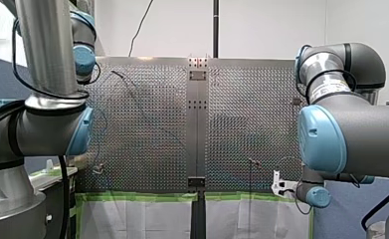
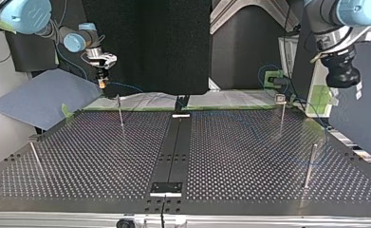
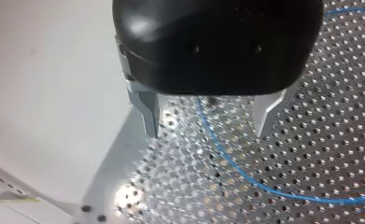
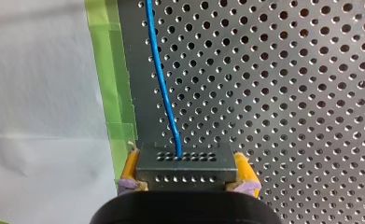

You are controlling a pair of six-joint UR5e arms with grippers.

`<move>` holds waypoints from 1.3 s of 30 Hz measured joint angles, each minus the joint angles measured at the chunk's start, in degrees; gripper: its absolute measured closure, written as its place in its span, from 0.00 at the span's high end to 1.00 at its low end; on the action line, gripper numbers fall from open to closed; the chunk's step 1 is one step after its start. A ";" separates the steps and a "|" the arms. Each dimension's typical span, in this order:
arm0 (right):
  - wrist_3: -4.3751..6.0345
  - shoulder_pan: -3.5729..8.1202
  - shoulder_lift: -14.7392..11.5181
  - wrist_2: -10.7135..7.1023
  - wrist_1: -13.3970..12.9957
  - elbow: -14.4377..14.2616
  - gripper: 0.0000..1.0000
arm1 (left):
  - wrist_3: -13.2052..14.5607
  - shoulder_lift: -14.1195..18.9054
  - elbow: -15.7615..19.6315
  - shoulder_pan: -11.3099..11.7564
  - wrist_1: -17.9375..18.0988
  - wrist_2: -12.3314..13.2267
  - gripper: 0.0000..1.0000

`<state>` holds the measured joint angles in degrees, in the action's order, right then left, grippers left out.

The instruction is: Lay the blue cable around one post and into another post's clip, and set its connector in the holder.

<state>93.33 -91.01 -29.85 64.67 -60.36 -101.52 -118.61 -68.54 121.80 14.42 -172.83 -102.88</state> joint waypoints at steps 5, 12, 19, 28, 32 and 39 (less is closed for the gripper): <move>-0.01 -0.21 0.00 0.03 0.11 0.11 0.00 | 2.29 1.56 -2.27 -0.25 -2.26 1.48 1.00; 0.04 -0.46 0.00 0.03 0.17 0.13 0.00 | 5.45 -0.18 -5.45 -1.20 -5.45 4.56 1.00; 0.12 -0.78 0.00 0.05 0.15 0.37 0.00 | 8.76 -3.40 -8.76 -3.03 -8.75 7.87 1.00; 0.17 -1.05 0.00 0.24 0.16 0.58 0.00 | 13.37 -6.25 -13.37 -4.54 -13.34 6.36 1.00; 0.07 -1.11 0.00 0.53 0.50 0.63 0.00 | 15.31 -6.67 -15.31 -4.73 -15.28 4.49 1.00; 0.16 -1.13 0.00 0.61 0.93 0.63 0.00 | 19.05 -6.97 -19.05 -5.38 -19.01 3.70 1.00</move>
<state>93.49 -92.14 -29.86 65.28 -59.44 -100.89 -99.56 -75.51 102.75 9.04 -191.85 -99.18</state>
